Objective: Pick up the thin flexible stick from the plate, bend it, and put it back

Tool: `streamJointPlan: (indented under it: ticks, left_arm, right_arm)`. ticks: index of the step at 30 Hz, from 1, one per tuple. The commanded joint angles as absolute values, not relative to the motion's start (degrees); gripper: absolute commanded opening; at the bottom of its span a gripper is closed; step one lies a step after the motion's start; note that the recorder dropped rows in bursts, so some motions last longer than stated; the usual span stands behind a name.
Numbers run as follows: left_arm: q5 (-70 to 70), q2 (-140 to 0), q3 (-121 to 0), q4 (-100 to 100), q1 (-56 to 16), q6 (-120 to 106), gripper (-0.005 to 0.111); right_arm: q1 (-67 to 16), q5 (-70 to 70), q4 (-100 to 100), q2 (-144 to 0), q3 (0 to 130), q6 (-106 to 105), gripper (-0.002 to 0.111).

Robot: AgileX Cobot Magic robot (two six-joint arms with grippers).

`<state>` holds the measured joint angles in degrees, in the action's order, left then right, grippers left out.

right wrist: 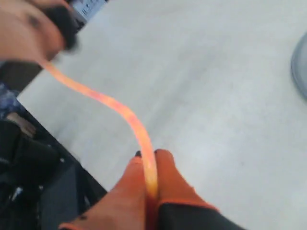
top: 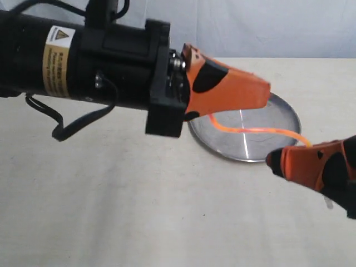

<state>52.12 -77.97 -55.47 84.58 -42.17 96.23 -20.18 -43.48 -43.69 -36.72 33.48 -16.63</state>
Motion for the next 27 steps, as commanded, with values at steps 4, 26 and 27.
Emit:
streamJointPlan:
  ticks: [4,26,27]
  left_arm:
    - [54.8,-78.0,-55.3,65.7,-42.4,80.6,0.0]
    - [50.2,-76.8,-54.4,70.1,-42.4,89.0,0.0]
    - [51.1,-76.8,-54.4,66.7,-42.4,86.5,0.0]
  right_arm:
    - [-20.1,-52.1,-52.7,-40.7,33.9,-24.2,-0.001]
    - [-20.1,-48.0,-41.5,-40.2,33.9,-14.8,-0.001]
    - [-20.1,-49.7,-41.4,-40.8,33.9,-14.8,-0.001]
